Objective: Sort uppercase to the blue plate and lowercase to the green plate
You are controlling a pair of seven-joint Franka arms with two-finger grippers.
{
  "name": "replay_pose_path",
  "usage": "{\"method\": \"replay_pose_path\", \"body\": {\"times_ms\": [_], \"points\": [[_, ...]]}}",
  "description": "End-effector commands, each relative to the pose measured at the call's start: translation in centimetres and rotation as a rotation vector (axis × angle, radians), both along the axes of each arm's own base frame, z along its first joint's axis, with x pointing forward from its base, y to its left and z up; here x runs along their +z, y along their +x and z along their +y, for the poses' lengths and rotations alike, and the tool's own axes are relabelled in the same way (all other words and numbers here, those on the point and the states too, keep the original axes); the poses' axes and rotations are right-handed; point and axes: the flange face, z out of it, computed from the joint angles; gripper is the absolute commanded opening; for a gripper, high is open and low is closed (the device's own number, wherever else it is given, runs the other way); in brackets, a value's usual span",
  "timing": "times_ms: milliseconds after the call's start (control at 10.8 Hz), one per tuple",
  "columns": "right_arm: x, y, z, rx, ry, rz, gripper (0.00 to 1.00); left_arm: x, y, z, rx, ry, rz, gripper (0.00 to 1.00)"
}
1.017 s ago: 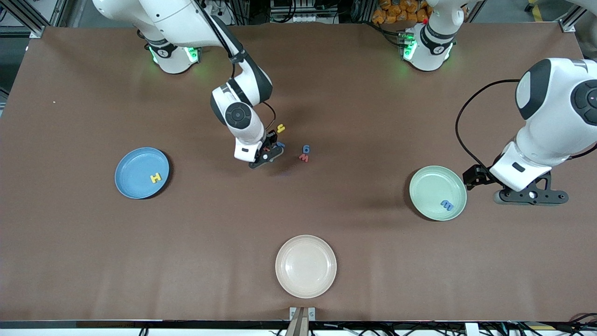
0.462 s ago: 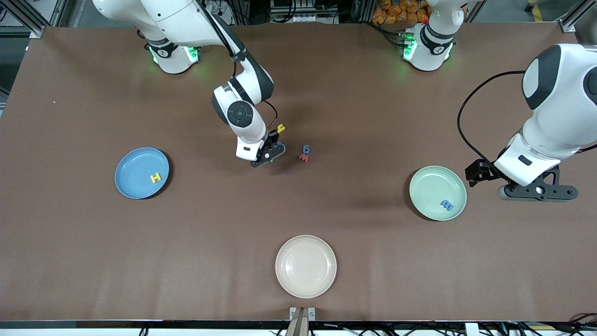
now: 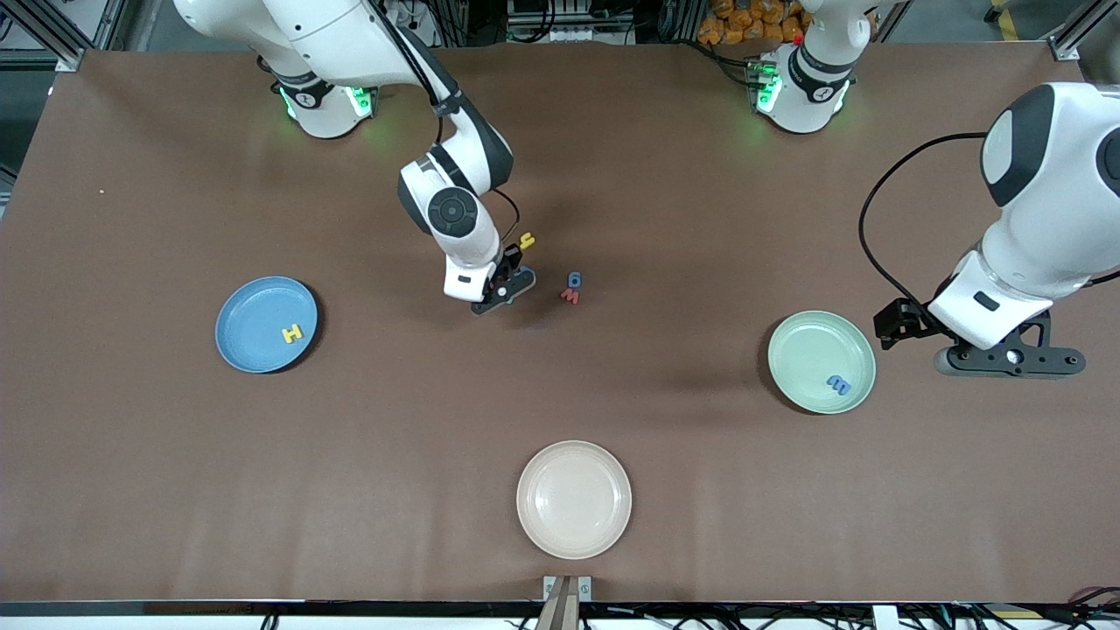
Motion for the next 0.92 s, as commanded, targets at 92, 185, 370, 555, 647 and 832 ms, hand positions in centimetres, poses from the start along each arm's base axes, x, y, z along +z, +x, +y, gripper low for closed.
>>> {"method": "replay_pose_path", "body": {"times_ms": [92,185,370,555,647,832], "points": [[4.2,5.9,-6.7,0.083,-0.03,0.036,0.18,0.0,-1.7,-4.5,-0.072,-0.02,0.062,1.0],[5.3,8.1,-10.3,0.119,-0.042,0.044,0.17,-0.3,-2.3,-6.8,-0.104,-0.029,0.077,1.0],[6.5,11.6,-18.3,0.168,-0.065,0.063,0.17,-2.7,-4.8,-13.0,-0.138,-0.078,0.153,1.0],[7.0,13.1,-26.2,0.222,-0.074,0.097,0.17,-4.4,-9.3,-22.1,-0.047,-0.096,0.192,1.0],[7.1,13.4,-29.6,0.232,-0.072,0.114,0.17,-6.2,-10.1,-24.7,-0.052,-0.098,0.216,1.0],[5.6,12.5,-33.9,0.212,-0.07,0.157,0.18,-9.4,-12.7,-29.9,-0.103,-0.109,0.257,1.0]]}}
